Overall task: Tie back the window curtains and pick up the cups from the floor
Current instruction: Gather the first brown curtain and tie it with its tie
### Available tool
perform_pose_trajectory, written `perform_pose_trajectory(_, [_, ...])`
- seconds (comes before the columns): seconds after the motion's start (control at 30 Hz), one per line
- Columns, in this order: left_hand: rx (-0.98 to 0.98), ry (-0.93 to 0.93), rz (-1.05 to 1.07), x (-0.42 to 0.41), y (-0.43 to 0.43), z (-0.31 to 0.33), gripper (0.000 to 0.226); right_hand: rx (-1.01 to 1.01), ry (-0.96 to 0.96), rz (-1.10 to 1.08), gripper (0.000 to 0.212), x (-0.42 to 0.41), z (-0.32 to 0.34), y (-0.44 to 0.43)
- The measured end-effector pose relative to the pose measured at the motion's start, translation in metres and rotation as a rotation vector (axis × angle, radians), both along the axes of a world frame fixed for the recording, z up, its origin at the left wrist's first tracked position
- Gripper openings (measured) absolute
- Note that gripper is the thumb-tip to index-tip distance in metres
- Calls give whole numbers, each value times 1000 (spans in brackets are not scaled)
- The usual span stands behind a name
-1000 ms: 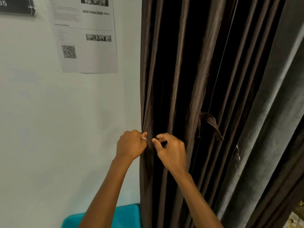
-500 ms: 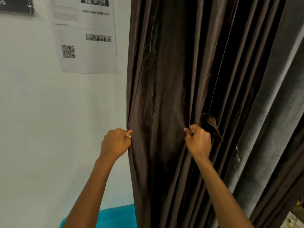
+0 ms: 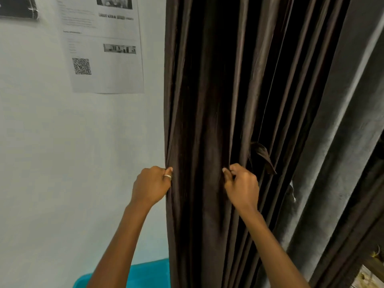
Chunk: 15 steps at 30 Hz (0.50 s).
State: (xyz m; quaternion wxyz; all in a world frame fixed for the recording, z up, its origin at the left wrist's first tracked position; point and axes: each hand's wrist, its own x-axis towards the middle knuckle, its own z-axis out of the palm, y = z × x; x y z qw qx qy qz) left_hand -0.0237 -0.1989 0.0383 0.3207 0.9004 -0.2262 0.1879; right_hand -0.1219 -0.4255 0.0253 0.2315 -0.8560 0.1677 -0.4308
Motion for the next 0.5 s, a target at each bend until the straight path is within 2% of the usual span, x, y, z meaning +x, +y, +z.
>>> perform_pose_trajectory(0.2, [-59, 46, -141, -13, -35, 1, 59, -78, -12, 107, 29, 10, -4, 48])
perform_pose_trajectory(0.5, [-243, 305, -312, -14, -40, -7, 62, -110, -45, 132, 21, 19, -7, 72])
